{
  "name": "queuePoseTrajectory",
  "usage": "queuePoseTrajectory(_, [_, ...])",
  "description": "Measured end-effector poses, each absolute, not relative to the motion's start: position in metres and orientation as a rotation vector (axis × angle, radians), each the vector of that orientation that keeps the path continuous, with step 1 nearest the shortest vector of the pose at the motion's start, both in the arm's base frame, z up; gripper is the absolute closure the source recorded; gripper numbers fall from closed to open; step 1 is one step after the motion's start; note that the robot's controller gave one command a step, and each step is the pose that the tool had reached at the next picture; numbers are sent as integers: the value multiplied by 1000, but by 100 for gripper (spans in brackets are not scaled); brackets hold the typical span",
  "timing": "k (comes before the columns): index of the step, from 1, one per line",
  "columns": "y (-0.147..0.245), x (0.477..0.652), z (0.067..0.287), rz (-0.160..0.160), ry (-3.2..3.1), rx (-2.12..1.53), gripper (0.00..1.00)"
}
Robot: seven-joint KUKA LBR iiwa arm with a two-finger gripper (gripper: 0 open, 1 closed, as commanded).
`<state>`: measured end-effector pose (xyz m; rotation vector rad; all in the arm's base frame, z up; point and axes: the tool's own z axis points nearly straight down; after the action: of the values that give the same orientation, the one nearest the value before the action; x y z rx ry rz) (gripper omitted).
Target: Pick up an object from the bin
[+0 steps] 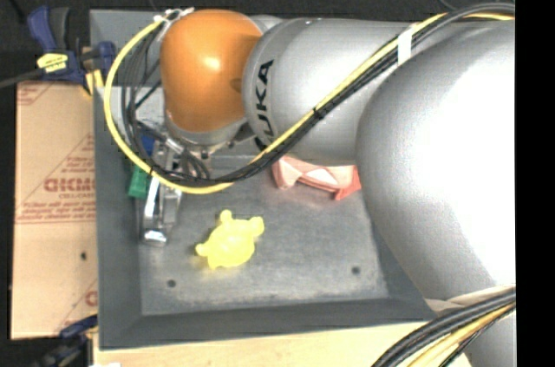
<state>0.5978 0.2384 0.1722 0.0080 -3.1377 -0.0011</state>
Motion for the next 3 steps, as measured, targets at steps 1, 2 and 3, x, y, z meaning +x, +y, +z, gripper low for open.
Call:
queuePoseTrajectory(1, [237,599,177,-4,-3145,1,0])
queuePoseTrajectory(2, [236,621,138,-4,-3148,103,0])
queuePoseTrajectory(3, [227,633,101,-17,-3153,190,0])
